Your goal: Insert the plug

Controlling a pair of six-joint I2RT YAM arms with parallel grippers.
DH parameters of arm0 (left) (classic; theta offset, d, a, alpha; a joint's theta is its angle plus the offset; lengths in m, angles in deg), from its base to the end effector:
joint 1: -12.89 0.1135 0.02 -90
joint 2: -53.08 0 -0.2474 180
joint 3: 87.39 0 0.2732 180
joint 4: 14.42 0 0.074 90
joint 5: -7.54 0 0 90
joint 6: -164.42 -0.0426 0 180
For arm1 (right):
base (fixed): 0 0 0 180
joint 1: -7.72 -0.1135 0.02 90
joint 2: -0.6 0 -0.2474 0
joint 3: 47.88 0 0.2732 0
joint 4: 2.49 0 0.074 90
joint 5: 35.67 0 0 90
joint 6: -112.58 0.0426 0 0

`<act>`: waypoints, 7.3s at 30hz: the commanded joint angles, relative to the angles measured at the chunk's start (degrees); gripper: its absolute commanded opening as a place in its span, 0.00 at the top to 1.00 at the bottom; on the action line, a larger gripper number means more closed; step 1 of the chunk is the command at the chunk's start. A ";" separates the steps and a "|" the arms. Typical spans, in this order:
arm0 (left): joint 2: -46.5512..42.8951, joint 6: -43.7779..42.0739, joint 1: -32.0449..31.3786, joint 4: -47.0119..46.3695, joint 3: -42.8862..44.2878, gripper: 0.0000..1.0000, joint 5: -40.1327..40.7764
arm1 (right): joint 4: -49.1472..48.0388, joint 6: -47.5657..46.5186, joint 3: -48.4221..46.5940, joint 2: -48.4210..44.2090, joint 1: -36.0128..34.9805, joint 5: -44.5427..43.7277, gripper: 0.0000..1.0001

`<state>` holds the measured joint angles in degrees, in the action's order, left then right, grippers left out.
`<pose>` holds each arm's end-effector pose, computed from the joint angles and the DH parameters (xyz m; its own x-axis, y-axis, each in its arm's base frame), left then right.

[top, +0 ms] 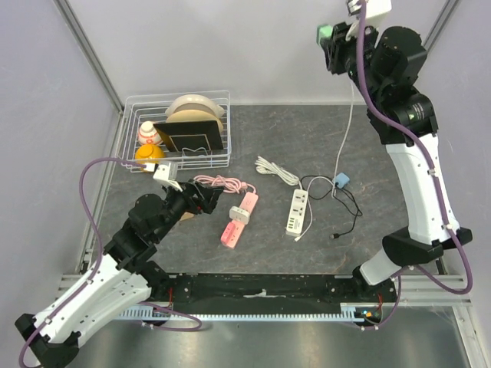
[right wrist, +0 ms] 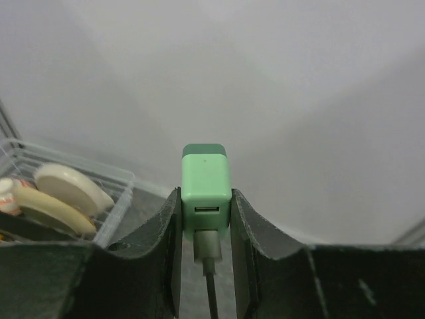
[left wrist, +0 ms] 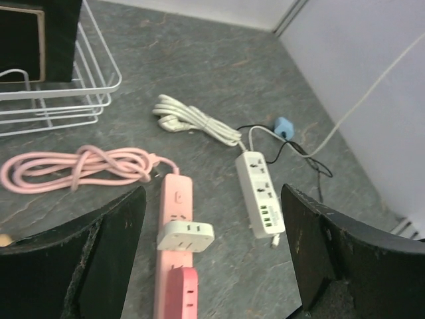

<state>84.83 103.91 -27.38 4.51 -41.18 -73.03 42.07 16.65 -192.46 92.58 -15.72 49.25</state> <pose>0.1494 -0.1174 0.3029 -0.3043 -0.3787 -0.8741 0.4173 0.7719 -0.4797 0.2857 0.1198 0.5941 0.1603 -0.0427 -0.9862 -0.3008 0.9494 -0.0900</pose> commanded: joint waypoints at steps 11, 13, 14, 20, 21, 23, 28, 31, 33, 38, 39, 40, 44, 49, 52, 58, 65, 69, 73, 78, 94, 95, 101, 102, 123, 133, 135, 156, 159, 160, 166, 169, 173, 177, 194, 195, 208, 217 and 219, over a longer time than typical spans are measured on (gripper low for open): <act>0.60 -15.17 -0.07 15.02 8.32 0.11 4.98 | 18.48 -6.80 47.67 -15.26 -0.11 1.64 1.00; 0.16 -15.17 -0.07 15.29 7.88 0.11 5.25 | 18.74 -6.46 50.84 -15.08 -0.11 1.74 1.00; -0.02 -15.08 -0.07 15.38 7.70 0.11 5.59 | 18.92 -5.68 51.21 -13.78 -0.03 2.00 1.00; -0.72 -14.56 -0.07 16.00 6.39 0.11 7.97 | 18.84 3.27 53.40 -7.62 -1.25 4.21 1.00; -0.90 -14.55 -0.07 16.17 6.21 0.11 8.15 | 17.44 5.39 53.93 -7.17 -1.69 3.16 1.00; -1.25 -14.73 -0.07 16.17 5.95 0.11 8.76 | 16.64 11.61 54.99 -6.21 -1.96 2.36 1.00; -1.25 -15.43 -0.07 16.70 5.68 0.11 10.43 | 18.39 19.37 55.61 -2.79 -2.13 2.44 1.00; -1.16 -15.43 -0.07 17.22 5.86 0.11 10.96 | 20.94 20.61 55.43 0.28 -2.22 4.37 1.00; -1.25 -15.43 -0.07 17.31 5.86 0.11 10.96 | 21.64 23.49 55.87 1.44 -2.22 3.25 1.00; -1.34 -15.52 -0.07 17.23 5.68 0.11 10.96 | 22.97 27.90 55.43 3.99 -2.22 1.65 1.00; -1.25 -15.52 -0.07 17.31 5.77 0.11 10.96 | 22.88 28.25 55.69 4.08 -2.14 1.65 1.00; -0.90 -15.52 0.02 17.66 5.86 0.11 10.79 | 22.96 29.39 55.61 4.08 -2.13 1.04 1.00; -0.72 -15.43 -0.07 17.84 6.03 0.11 10.43 | 22.62 29.93 55.78 4.61 -2.13 0.95 1.00; -1.07 -15.35 -0.07 17.84 5.86 0.11 10.43 | 20.86 31.24 57.01 4.52 -1.87 -0.10 1.00; -1.07 -15.35 -0.07 17.67 5.95 0.12 10.52 | 18.93 32.56 58.15 3.91 -1.61 -0.37 1.00; -1.16 -15.26 -0.07 17.84 5.95 0.12 10.43 | 16.55 35.02 59.38 3.11 -0.64 -0.63 1.00; -1.25 -15.26 -0.07 17.75 5.86 0.12 10.08 | 16.11 35.99 60.00 2.67 -0.03 -1.16 1.00; -1.16 -15.26 -0.07 17.67 5.94 0.12 9.91 | 16.20 36.34 60.00 2.32 -0.03 -1.25 1.00; -1.07 -15.26 -0.07 17.67 5.86 0.12 9.82 | 16.81 36.61 60.44 2.67 -0.03 -0.90 1.00; -1.07 -15.17 -0.07 17.67 5.95 0.12 9.82 | 17.51 37.22 61.23 2.94 -0.03 -1.06 1.00; -0.72 -14.73 0.02 17.75 6.21 0.12 7.62 | 20.15 46.10 58.24 8.82 -1.17 -6.87 1.00; -0.72 -14.56 0.02 17.84 6.21 0.12 7.36 | 20.07 46.19 58.59 9.52 -1.25 -7.31 1.00; -0.99 -14.38 0.02 17.67 6.12 0.12 6.83 | 17.96 46.98 62.45 11.99 -4.24 -9.51 1.00; -1.07 -14.38 0.02 17.84 6.12 0.12 6.83 | 17.35 47.07 63.42 12.08 -4.33 -9.33 1.00; -0.63 -14.64 0.02 17.75 5.86 0.12 7.97 | 17.69 41.62 47.88 -1.01 -0.21 -8.35 0.02; -0.90 -14.55 0.02 17.75 5.94 0.12 7.62 | 9.18 41.00 64.28 -8.22 16.84 -12.68 0.02; -0.81 -14.55 0.02 17.84 5.95 0.12 7.44 | 5.41 42.05 66.93 -8.14 19.03 -11.62 0.02; -0.72 -14.73 0.02 17.84 5.77 0.13 7.36 | -10.60 42.24 73.71 5.57 19.75 -5.12 0.36; -0.63 -14.64 0.02 17.75 5.86 0.12 7.36 | -10.70 41.10 73.97 5.49 19.66 -4.06 0.46; -0.72 -14.64 0.02 17.75 5.86 0.13 7.27 | -10.78 40.66 73.98 4.96 19.66 -3.97 0.49; -0.46 -14.21 0.02 17.84 6.03 0.12 7.01 | -10.08 35.66 73.01 1.89 19.75 -4.33 0.85; -0.63 -11.93 0.02 17.67 6.47 0.12 6.13 | -9.56 32.66 71.78 -2.31 19.31 -3.36 0.94; 0.50 -8.23 0.02 15.74 7.87 0.13 0.35 | -9.38 24.07 69.32 -8.74 16.68 -1.43 0.96; 4.71 -4.46 0.02 12.58 11.12 0.12 -5.55 | -9.38 16.34 66.51 -14.63 10.37 1.91 0.96; 31.86 20.68 -0.07 1.68 30.64 0.16 -26.99 | -8.85 -5.66 70.98 -31.51 -6.43 34.08 0.96; 33.10 21.39 -0.07 1.50 31.43 0.16 -28.49 | -8.85 -6.28 71.25 -31.86 -7.14 35.22 0.96; 40.32 22.54 -2.00 1.05 31.96 0.30 -35.36 | -8.41 -9.27 71.60 -31.34 -12.77 35.76 0.98; 42.17 20.16 -2.00 4.48 31.35 0.35 -38.26 | -8.59 -9.71 71.25 -31.16 -13.03 36.11 0.98; 42.87 19.29 -2.00 5.36 31.35 0.35 -38.00 | -8.59 -9.71 71.25 -30.90 -13.38 36.02 0.98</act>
<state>126.18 124.26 -28.71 8.05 -9.51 -106.23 37.24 8.23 -120.90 61.68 -28.46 83.24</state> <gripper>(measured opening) 0.653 0.510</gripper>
